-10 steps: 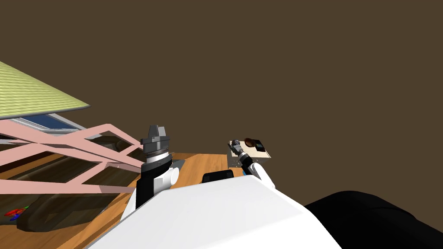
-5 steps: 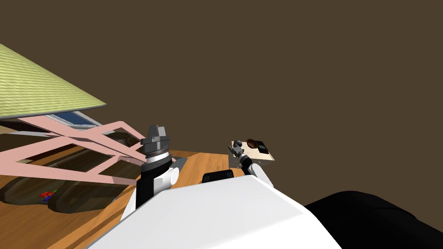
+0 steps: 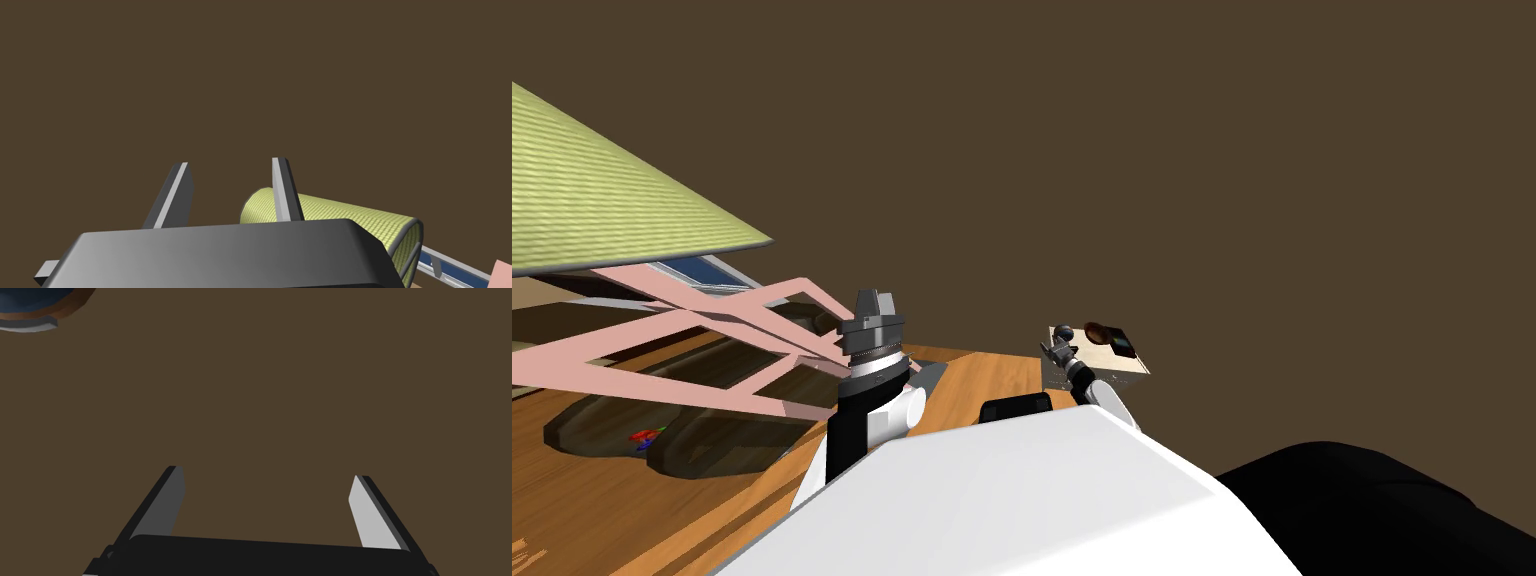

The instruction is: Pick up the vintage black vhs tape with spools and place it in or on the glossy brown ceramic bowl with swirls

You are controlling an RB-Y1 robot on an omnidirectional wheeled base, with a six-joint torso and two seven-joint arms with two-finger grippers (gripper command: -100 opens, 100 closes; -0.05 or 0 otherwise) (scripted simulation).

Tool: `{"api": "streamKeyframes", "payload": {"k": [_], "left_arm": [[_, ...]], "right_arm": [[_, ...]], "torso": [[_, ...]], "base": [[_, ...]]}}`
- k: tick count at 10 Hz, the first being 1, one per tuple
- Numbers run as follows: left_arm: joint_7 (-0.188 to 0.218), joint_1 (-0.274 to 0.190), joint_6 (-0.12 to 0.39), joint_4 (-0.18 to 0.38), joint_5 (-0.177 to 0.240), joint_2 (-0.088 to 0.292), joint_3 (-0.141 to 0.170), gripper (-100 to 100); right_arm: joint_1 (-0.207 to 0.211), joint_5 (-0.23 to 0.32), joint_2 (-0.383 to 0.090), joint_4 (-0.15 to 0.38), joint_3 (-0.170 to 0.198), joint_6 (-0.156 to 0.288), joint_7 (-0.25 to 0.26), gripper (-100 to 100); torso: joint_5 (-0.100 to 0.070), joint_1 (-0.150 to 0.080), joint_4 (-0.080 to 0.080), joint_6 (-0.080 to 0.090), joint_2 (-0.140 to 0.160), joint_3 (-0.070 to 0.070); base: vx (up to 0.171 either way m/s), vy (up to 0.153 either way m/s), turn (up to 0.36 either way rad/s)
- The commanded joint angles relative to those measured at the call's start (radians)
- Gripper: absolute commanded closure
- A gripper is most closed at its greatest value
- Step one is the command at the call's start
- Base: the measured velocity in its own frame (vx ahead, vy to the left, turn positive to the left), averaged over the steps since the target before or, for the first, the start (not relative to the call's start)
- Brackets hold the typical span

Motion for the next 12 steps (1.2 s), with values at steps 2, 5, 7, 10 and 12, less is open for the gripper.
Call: {"api": "streamKeyframes", "payload": {"k": [2,5,7,10,12], "left_arm": [[0.0,0.0,0.0,0.0,0.0,0.0,0.0,0],[0.0,0.0,0.0,0.0,0.0,0.0,0.0,0],[0.0,0.0,0.0,0.0,0.0,0.0,0.0,0],[0.0,0.0,0.0,0.0,0.0,0.0,0.0,0],[0.0,0.0,0.0,0.0,0.0,0.0,0.0,0]], "right_arm": [[-0.008,0.078,-0.009,0.042,0.002,0.008,-0.01,-100],[-0.016,0.145,-0.02,0.084,0.002,0.014,-0.018,-100],[-0.016,0.203,-0.02,0.084,0.002,0.014,-0.018,-100],[-0.025,0.284,-0.031,0.126,0.002,0.02,-0.027,-100],[-0.035,0.333,-0.044,0.168,0.001,0.025,-0.035,-100]], "torso": [[0.0,0.0,0.0,0.0,0.0,0.0],[0.0,0.0,0.0,0.0,0.0,0.0],[0.0,0.0,0.0,0.0,0.0,0.0],[0.0,0.0,0.0,0.0,0.0,0.0],[0.0,0.0,0.0,0.0,0.0,0.0]], "base": [[-0.006,0.005,0.118],[-0.004,0.002,0.041],[-0.005,-0.001,0.038],[-0.006,0.0,0.068],[-0.002,0.0,0.065]]}}
